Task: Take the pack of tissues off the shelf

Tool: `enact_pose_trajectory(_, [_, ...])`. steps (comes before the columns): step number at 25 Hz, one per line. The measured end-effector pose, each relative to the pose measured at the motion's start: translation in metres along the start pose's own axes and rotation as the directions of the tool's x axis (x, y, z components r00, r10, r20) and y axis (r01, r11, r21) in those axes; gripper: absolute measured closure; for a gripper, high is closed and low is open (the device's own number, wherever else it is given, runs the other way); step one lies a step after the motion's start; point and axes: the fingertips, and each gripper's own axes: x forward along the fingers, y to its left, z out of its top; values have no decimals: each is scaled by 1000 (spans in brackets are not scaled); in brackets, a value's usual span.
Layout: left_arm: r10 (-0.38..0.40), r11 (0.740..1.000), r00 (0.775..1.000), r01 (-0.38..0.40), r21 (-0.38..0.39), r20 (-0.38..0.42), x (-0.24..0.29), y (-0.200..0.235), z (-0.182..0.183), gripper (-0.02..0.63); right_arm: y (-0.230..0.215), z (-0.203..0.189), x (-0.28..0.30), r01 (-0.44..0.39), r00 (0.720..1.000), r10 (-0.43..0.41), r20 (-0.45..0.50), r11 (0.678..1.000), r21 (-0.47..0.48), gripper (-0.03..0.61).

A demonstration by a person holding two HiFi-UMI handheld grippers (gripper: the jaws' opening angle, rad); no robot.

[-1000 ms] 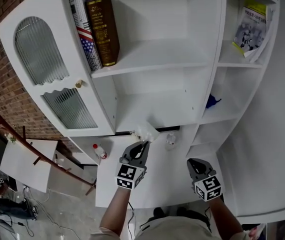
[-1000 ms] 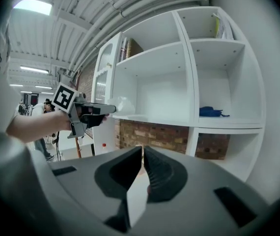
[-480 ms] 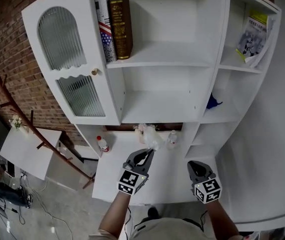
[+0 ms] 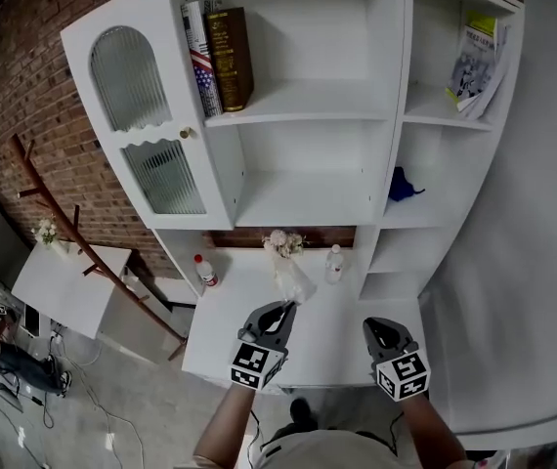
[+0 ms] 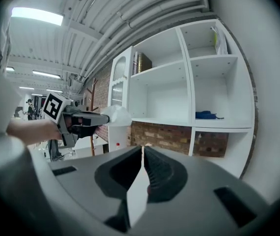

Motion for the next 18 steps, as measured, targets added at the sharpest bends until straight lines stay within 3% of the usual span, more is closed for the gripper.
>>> enact_pose_trajectory(9, [74,997,995,-77,-28,-69,-35,-30,-5,584,3,-2,-35,-13,1000,13,17,1000,-25,545])
enact_pose_trajectory(18, [143,989,986,-146,-27,-86,-71,-41,-15,584,23,-5,-42,-59,997,60,40,998,-24,545])
